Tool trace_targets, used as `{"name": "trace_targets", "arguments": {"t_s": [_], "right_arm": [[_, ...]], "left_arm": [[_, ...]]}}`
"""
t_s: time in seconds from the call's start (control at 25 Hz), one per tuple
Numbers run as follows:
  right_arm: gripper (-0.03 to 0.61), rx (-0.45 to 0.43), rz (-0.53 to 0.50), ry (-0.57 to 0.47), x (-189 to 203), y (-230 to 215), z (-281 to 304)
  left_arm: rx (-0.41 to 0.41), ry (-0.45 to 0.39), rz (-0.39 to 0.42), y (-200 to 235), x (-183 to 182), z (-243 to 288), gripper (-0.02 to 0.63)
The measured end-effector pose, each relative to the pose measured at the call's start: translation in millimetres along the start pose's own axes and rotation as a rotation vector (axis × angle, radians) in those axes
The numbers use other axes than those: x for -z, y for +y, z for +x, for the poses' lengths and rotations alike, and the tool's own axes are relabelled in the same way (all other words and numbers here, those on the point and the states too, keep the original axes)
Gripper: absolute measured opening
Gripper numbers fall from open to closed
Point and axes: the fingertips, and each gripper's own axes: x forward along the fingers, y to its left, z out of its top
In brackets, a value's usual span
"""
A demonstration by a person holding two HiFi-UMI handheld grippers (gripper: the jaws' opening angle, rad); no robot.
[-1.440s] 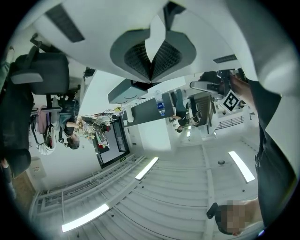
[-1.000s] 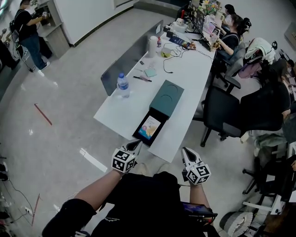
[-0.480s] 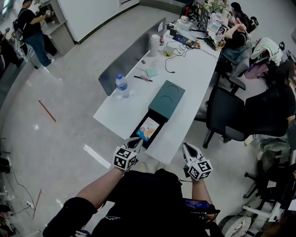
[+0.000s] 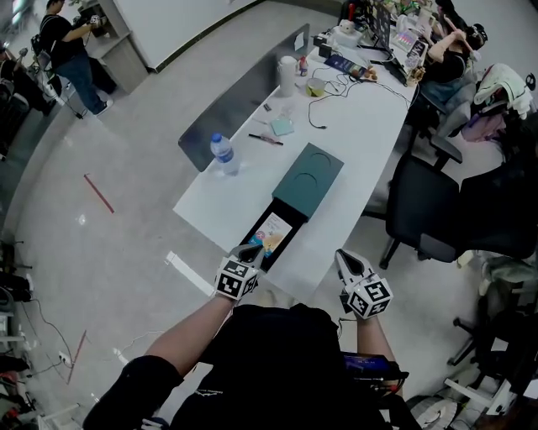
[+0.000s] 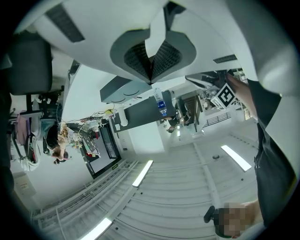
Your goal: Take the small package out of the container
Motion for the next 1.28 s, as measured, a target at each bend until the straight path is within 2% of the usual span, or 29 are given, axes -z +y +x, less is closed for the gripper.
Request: {"name": "trace_targets", "arguments": {"t_s": [0.28,0.56,0.8,1.0,1.28], "right_arm": [[0.026,-0.052,0.003,0.006,-5,-8,19],[0.026,-0.079,0.021,-0.001,-8,-16,27],[0.026,-0.077,0.043,0.011,-2,-28,25],[0.026,-0.074,0.055,0.014,0,-37,22],[0.026,-0.068,0.067,0.02,2,-51,18]], "left_arm": [[-0.016,0.079,0.025,3,0,21,0.022],[-0.057,0.184,0.056,13,8,40,0.179],[-0.073,0.261,0.111,20,15,63,0.28],[-0.115,0.315,0.129,25,16,75,0.323],[-0.153,0.419,0.079,34,27,86,0.348]]}}
